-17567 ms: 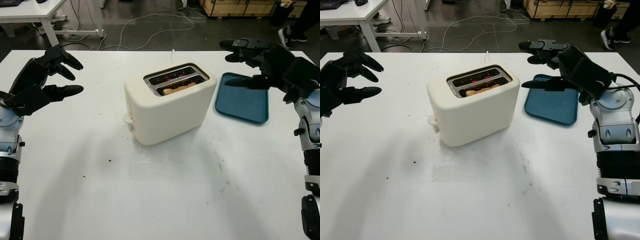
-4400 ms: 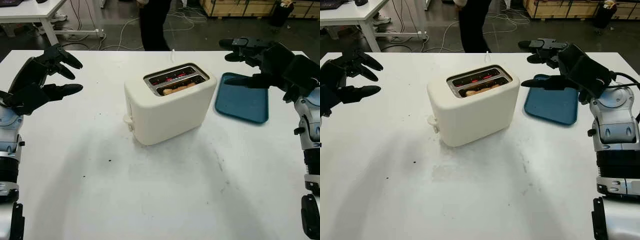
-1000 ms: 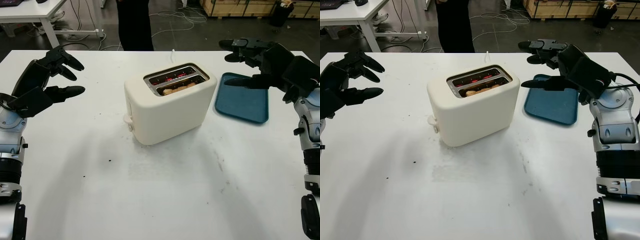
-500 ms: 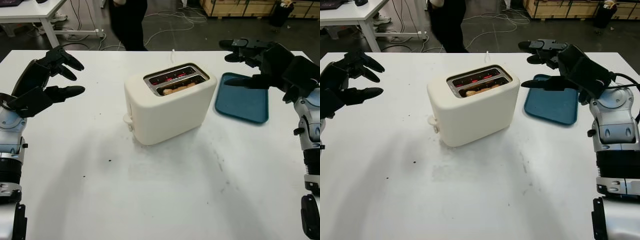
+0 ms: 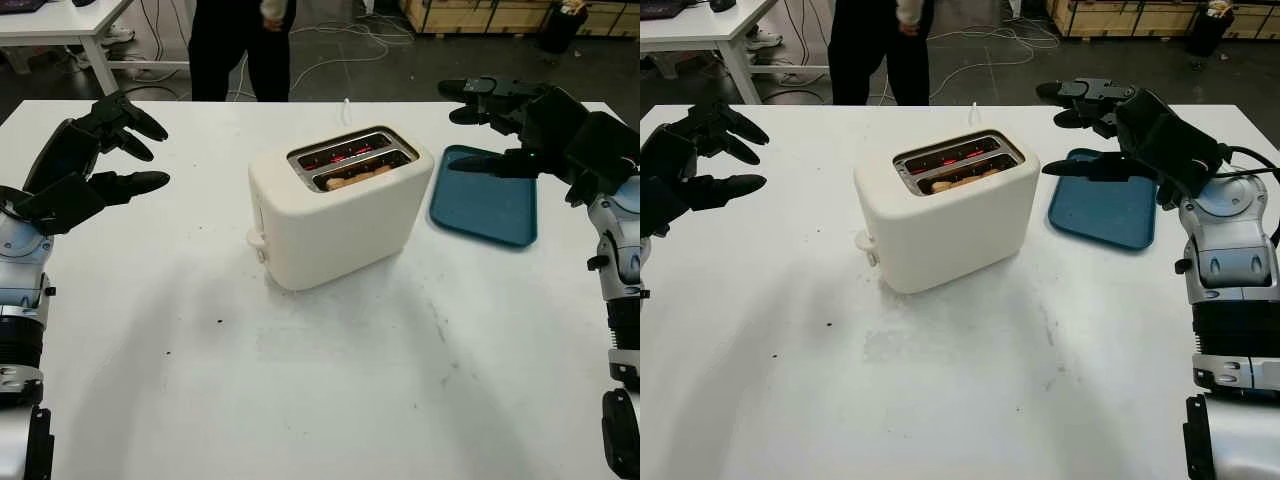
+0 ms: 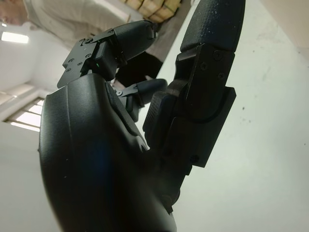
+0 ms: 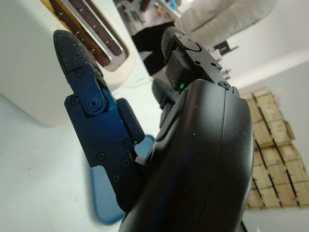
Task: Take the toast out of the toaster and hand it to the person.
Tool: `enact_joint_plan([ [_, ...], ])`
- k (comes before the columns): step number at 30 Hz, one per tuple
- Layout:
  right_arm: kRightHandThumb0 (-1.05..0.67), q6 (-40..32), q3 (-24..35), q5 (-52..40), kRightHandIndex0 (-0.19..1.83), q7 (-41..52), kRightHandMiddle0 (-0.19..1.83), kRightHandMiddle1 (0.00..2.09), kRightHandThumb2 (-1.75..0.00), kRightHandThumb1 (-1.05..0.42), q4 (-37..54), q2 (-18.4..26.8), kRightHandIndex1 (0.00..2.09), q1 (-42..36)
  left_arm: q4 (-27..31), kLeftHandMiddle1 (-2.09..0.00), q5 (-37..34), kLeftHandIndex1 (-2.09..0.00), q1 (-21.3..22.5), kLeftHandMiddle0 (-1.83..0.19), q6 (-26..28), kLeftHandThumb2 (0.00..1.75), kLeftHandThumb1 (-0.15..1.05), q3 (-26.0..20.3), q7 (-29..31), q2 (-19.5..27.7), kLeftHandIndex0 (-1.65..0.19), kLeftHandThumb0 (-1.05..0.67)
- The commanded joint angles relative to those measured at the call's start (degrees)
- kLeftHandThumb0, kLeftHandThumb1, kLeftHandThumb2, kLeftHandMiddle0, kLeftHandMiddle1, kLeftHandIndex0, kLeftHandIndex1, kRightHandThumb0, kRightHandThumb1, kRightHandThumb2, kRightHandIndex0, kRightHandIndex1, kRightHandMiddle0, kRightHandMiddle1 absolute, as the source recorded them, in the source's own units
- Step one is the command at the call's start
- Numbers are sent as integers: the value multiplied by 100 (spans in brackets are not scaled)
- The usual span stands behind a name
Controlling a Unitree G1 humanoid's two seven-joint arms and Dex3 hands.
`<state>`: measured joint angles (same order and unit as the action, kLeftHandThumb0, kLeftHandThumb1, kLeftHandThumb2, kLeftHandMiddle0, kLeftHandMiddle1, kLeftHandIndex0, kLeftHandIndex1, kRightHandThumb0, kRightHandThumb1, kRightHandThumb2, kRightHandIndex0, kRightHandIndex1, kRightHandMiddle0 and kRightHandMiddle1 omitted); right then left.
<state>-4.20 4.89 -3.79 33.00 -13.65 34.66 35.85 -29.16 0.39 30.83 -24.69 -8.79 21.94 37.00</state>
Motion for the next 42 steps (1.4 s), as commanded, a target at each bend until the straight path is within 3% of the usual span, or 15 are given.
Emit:
enact_joint_plan([
  [1, -66, -2, 8, -15, 1, -19, 46, 1, 0, -71, 31, -20, 83, 22, 57, -151, -29, -141, 3, -24, 14, 12, 92, -19, 14, 13, -20, -105],
  [42, -67, 70, 17, -32, 0, -7, 45, 0, 0, -71, 6, -28, 84, 11, 19, -151, -22, -141, 4, -24, -44, 13, 92, -28, -2, -11, -20, -105],
])
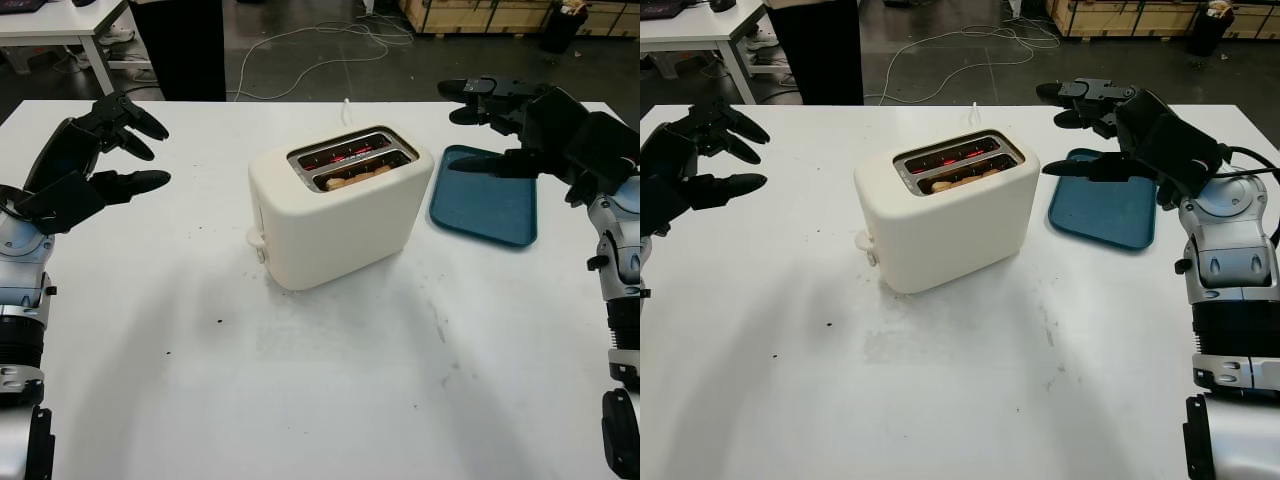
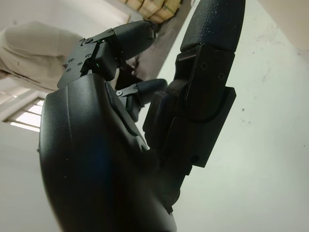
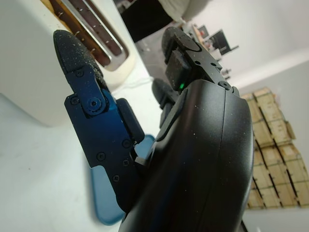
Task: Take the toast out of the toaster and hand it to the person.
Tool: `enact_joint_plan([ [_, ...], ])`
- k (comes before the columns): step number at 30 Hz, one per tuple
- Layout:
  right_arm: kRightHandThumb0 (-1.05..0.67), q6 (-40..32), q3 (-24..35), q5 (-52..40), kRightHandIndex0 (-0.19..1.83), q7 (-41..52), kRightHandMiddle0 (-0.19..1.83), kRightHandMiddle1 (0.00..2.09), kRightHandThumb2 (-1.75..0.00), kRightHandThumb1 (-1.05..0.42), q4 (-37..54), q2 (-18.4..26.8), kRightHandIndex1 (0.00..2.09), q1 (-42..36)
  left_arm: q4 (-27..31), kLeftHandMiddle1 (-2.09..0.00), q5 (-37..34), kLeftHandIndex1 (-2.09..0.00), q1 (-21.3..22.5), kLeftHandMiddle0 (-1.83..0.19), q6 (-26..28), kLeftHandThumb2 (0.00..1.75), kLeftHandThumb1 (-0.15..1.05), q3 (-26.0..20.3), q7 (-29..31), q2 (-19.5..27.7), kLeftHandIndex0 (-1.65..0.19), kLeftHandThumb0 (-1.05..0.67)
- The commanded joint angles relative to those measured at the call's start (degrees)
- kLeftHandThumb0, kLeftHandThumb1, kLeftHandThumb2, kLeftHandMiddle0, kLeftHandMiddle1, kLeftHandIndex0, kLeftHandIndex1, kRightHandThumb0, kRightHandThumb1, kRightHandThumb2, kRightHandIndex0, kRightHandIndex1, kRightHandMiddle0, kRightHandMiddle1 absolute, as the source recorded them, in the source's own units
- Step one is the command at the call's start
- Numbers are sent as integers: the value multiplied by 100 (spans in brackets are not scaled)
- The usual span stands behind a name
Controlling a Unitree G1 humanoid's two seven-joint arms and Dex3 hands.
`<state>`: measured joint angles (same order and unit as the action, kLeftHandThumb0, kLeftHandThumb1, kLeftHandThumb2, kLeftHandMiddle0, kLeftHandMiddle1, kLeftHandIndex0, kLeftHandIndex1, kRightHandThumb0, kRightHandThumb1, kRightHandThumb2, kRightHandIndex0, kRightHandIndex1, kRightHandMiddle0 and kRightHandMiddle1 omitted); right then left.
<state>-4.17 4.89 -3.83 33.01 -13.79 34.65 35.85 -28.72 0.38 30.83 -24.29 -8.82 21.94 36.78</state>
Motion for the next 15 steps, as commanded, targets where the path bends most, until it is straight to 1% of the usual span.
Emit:
enact_joint_plan([
  [1, -67, 100, 12, -21, 0, 7, 45, 0, 0, -71, 5, -17, 83, 12, -26, -152, -18, -141, 5, -23, -88, 13, 92, -23, 0, 13, -20, -105],
  [8, -68, 87, 15, -18, 0, -8, 45, 1, 0, -71, 15, -21, 83, -3, -28, -151, -134, -140, -1, -23, -19, 10, 92, -49, 76, 0, -21, -105],
  [15, -69, 163, 14, -3, 1, -9, 46, 1, 0, -72, -13, -18, 83, -14, -47, -150, -118, -139, -12, -24, -62, 11, 92, -52, 61, 5, -22, -105],
])
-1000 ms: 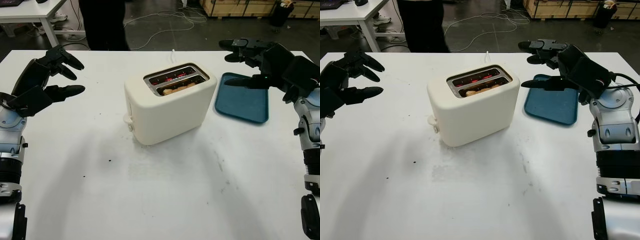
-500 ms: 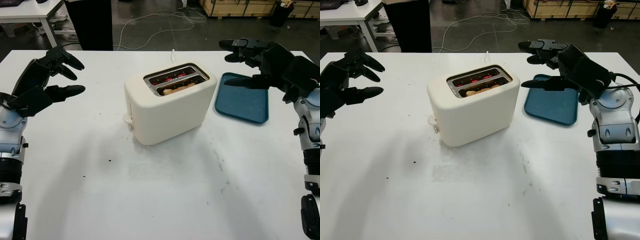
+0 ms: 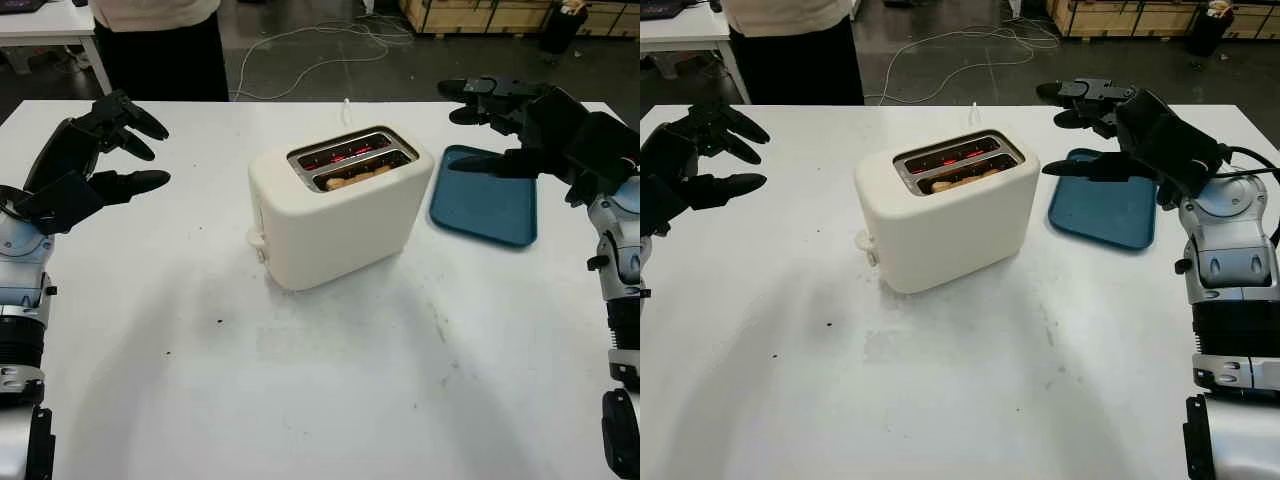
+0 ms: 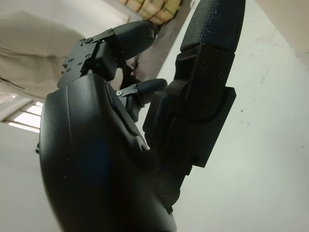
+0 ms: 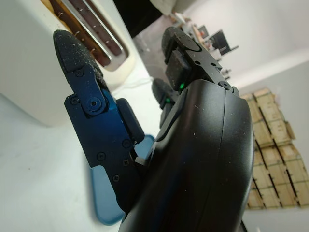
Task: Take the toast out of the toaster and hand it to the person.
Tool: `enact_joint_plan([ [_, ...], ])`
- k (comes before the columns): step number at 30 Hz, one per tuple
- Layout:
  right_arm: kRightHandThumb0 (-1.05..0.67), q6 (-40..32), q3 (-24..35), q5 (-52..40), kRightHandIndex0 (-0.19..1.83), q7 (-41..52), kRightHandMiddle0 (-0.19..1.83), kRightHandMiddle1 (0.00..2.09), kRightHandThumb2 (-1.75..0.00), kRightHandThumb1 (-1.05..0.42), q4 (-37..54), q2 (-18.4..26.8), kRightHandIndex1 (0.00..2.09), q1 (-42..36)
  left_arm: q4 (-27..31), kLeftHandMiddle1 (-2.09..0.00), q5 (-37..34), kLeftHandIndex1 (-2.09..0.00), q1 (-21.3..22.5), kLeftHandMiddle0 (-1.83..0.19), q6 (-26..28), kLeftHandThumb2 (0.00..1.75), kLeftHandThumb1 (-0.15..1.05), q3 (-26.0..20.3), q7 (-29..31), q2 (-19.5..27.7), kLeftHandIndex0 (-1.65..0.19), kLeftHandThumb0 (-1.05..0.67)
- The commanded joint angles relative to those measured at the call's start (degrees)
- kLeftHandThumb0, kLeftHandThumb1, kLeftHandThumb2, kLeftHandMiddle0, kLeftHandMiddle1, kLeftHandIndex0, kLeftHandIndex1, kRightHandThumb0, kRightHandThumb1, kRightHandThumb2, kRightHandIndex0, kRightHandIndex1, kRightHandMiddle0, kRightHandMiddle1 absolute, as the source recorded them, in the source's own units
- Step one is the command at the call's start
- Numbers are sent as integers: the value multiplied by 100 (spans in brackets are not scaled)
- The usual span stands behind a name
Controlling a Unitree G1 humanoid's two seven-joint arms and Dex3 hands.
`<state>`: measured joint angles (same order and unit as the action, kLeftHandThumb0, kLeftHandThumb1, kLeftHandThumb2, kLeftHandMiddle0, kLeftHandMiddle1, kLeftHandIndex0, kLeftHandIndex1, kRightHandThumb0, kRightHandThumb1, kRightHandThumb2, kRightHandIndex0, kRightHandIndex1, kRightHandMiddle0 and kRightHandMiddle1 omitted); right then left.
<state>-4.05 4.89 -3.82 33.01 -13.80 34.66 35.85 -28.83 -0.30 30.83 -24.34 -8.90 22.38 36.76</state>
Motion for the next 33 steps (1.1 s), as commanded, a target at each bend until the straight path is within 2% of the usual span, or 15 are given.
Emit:
enact_joint_plan([
  [1, -70, 152, 10, 6, 1, -16, 46, 1, 0, -72, 2, -15, 83, -17, -41, -150, -34, -139, -12, -24, -71, 11, 92, -41, 3, 9, -22, -105],
  [33, -68, -40, 103, -121, 0, -72, 45, 1, 0, -72, 138, -101, 82, -153, -106, -149, -44, -139, 70, -26, -65, 11, 92, -22, -1, -35, -21, -105],
])
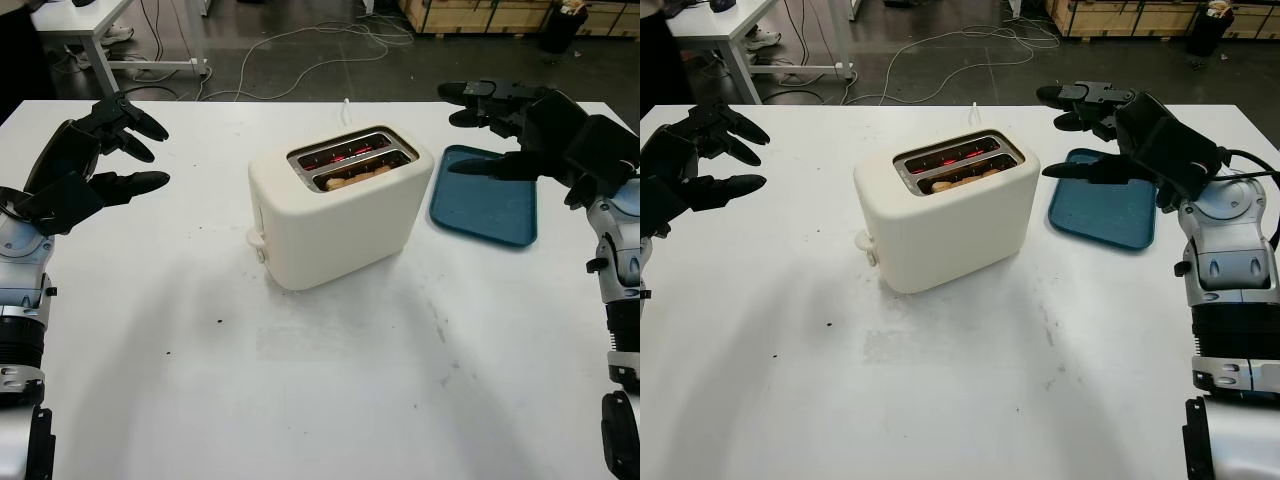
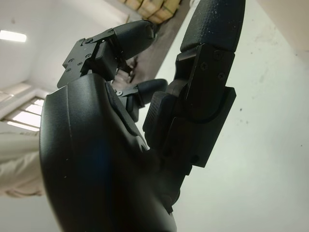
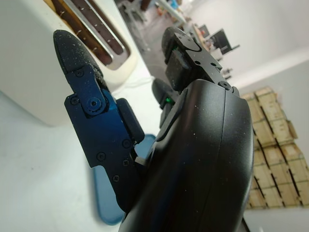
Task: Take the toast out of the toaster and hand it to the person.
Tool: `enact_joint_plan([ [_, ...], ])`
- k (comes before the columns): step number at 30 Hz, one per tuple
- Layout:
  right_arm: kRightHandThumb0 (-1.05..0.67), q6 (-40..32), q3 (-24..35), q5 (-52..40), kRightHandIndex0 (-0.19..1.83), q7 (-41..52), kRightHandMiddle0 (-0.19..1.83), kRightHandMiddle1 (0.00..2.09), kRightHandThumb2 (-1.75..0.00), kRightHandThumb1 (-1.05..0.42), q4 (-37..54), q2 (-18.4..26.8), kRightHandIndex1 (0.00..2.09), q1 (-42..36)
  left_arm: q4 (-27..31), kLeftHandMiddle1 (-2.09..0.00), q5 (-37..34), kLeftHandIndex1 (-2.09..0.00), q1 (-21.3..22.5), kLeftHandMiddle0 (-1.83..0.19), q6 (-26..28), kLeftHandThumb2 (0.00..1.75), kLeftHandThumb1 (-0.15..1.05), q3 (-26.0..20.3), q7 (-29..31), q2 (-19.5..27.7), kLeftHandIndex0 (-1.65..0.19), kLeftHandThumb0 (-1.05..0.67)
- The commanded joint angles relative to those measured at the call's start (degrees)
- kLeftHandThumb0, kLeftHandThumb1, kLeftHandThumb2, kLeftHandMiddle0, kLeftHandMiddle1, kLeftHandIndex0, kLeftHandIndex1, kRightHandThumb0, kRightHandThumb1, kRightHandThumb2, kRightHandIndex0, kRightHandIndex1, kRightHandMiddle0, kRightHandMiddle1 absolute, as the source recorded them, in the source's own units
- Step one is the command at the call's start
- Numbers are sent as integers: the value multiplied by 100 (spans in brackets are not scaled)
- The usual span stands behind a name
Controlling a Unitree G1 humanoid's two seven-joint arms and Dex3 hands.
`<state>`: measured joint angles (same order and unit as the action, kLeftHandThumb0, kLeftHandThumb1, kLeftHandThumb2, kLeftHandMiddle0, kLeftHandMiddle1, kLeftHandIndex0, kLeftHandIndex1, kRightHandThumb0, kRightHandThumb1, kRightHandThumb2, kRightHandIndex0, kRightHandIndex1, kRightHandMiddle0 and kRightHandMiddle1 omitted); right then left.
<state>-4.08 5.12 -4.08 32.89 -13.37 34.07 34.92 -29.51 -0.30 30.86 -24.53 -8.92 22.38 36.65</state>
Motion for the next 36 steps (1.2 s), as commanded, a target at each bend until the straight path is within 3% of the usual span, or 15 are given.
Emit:
enact_joint_plan([
  [1, -68, -31, 92, -107, 0, -58, 45, 1, 0, -72, 100, -50, 82, -72, -54, -148, -72, -138, 84, -26, -40, 11, 92, -26, 14, -40, -21, -105],
  [19, -66, -66, 161, -148, 0, -50, 44, 0, 0, -72, 138, -109, 80, -87, -483, -141, 15, -132, 425, -32, 66, 6, 92, 97, 126, -162, -27, -105],
  [36, -64, -92, 182, -224, 0, -91, 44, 1, 0, -72, 126, -117, 81, -122, 75, -151, 23, -141, 322, -28, 405, 8, 92, 190, 292, -148, -23, -105],
])
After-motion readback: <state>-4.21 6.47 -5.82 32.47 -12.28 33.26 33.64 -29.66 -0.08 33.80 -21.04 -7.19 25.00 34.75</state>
